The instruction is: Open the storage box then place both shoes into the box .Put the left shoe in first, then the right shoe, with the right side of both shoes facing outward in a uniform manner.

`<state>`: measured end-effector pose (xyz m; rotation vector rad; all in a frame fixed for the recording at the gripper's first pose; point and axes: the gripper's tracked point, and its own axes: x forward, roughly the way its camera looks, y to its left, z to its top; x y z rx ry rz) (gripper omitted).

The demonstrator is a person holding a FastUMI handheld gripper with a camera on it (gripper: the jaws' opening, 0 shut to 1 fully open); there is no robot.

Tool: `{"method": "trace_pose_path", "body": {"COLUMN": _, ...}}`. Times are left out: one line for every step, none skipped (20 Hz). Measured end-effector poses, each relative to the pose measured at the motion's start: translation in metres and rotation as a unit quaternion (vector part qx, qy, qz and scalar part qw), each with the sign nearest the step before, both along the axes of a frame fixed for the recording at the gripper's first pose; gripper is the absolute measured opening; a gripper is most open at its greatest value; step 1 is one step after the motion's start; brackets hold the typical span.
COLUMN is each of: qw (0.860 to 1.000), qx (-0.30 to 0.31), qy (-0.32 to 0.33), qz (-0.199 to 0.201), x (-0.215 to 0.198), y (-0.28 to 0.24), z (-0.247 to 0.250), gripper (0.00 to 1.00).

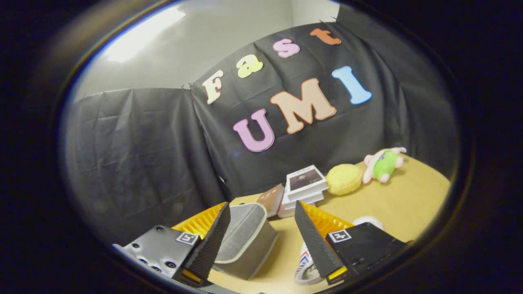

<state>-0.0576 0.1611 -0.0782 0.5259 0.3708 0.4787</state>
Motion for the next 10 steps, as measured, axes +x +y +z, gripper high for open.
{"method": "trace_pose_path", "body": {"qw": 1.0, "qx": 0.013, "qy": 0.022, "qz": 0.012, "x": -0.005, "y": 0.009, "z": -0.008, "gripper": 0.99}}
{"method": "trace_pose_path", "body": {"qw": 0.999, "qx": 0.027, "qy": 0.042, "qz": 0.021, "x": -0.008, "y": 0.016, "z": -0.016, "gripper": 0.99}}
{"method": "trace_pose_path", "body": {"qw": 0.997, "qx": 0.038, "qy": 0.062, "qz": 0.031, "x": -0.011, "y": 0.022, "z": -0.023, "gripper": 0.99}}
{"method": "trace_pose_path", "body": {"qw": 0.995, "qx": 0.05, "qy": 0.081, "qz": 0.041, "x": -0.014, "y": 0.027, "z": -0.029, "gripper": 0.99}}
{"method": "trace_pose_path", "body": {"qw": 0.992, "qx": 0.064, "qy": 0.1, "qz": 0.051, "x": -0.019, "y": 0.033, "z": -0.035, "gripper": 0.99}}
{"method": "trace_pose_path", "body": {"qw": 0.988, "qx": 0.08, "qy": 0.121, "qz": 0.06, "x": -0.022, "y": 0.039, "z": -0.041, "gripper": 0.99}}
{"method": "trace_pose_path", "body": {"qw": 0.982, "qx": 0.097, "qy": 0.144, "qz": 0.067, "x": -0.025, "y": 0.046, "z": -0.051, "gripper": 0.99}}
{"method": "trace_pose_path", "body": {"qw": 0.976, "qx": 0.111, "qy": 0.169, "qz": 0.075, "x": -0.027, "y": 0.053, "z": -0.06, "gripper": 0.99}}
{"method": "trace_pose_path", "body": {"qw": 0.971, "qx": 0.121, "qy": 0.19, "qz": 0.083, "x": -0.031, "y": 0.058, "z": -0.069, "gripper": 0.99}}
{"method": "trace_pose_path", "body": {"qw": 0.964, "qx": 0.134, "qy": 0.21, "qz": 0.09, "x": -0.033, "y": 0.064, "z": -0.077, "gripper": 0.99}}
